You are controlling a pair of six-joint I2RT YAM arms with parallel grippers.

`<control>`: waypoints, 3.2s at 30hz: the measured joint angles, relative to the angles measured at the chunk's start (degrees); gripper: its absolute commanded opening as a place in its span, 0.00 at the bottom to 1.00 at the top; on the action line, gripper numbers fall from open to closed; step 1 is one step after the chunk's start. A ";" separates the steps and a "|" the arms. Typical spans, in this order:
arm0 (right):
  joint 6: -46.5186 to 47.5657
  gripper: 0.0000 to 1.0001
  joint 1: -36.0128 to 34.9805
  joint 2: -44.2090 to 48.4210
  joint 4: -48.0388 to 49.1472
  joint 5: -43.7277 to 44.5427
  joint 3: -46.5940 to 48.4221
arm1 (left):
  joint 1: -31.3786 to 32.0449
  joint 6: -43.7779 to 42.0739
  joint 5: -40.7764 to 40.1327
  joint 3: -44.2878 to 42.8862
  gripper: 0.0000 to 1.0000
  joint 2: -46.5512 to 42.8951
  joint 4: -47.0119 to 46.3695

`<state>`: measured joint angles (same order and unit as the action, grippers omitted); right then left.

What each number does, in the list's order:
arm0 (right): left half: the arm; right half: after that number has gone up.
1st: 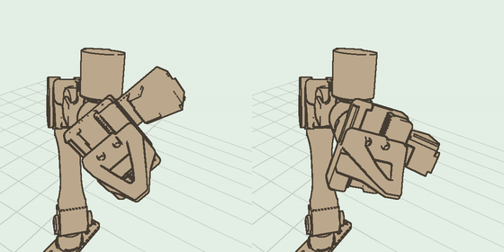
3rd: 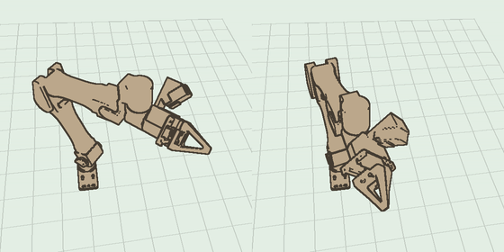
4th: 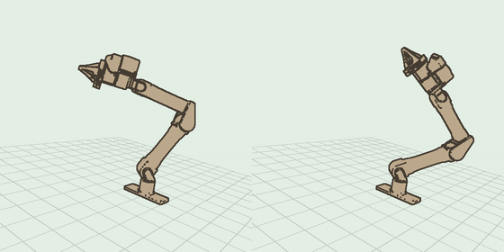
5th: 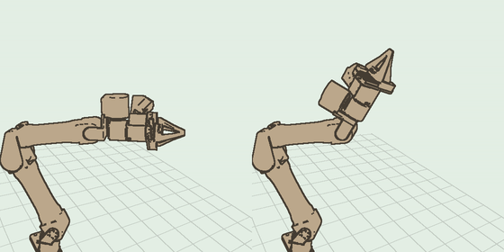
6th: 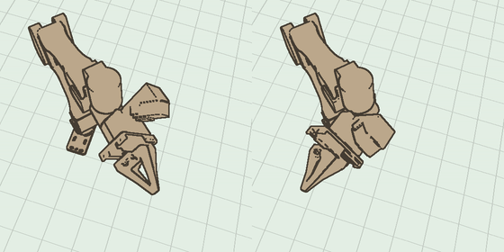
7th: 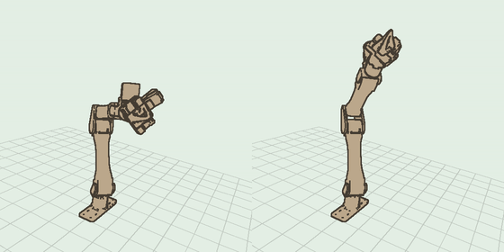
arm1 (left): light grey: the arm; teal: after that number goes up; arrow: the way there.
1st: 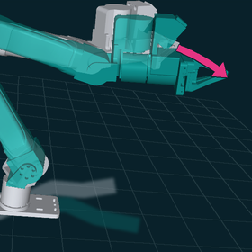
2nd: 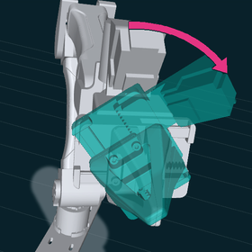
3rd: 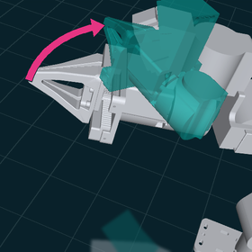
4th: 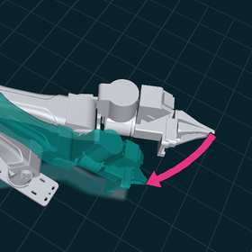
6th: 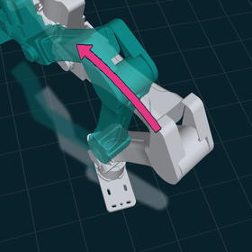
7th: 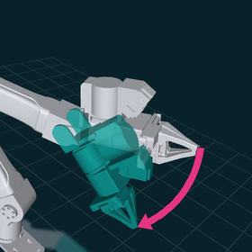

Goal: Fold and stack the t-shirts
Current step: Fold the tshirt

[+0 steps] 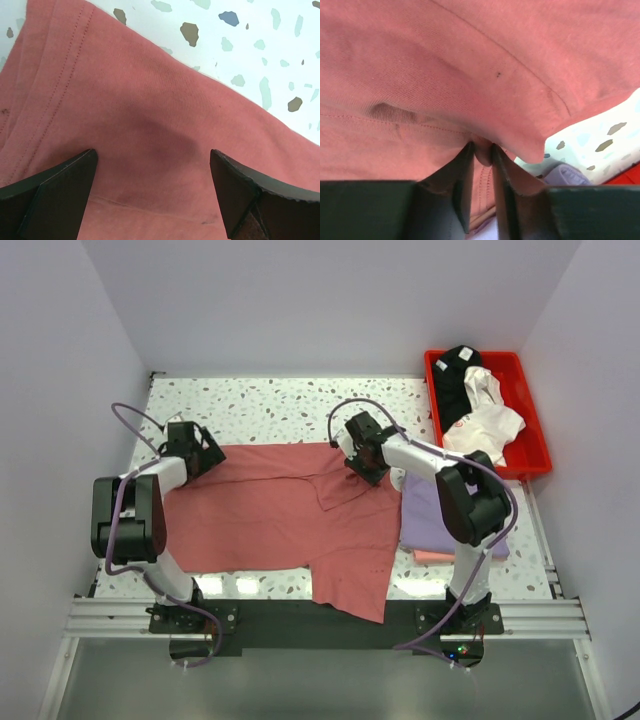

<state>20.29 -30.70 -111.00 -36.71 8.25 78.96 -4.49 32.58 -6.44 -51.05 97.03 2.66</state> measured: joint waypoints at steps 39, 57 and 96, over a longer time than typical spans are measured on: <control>-31.80 0.99 0.48 1.55 -14.97 -5.44 14.03 | -0.37 0.81 -0.15 -1.07 1.00 -3.63 3.17; -33.38 0.99 14.29 -17.73 2.71 -18.36 24.06 | -1.66 0.85 1.38 -8.17 1.00 6.40 2.38; -31.76 0.99 12.83 10.71 10.25 -20.31 5.95 | -3.89 13.84 -8.52 1.51 1.00 -23.28 22.53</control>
<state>-11.46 -17.87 -100.29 -26.46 -12.05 84.90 -8.38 46.41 -14.96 -49.54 73.76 25.19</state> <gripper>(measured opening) 0.987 0.997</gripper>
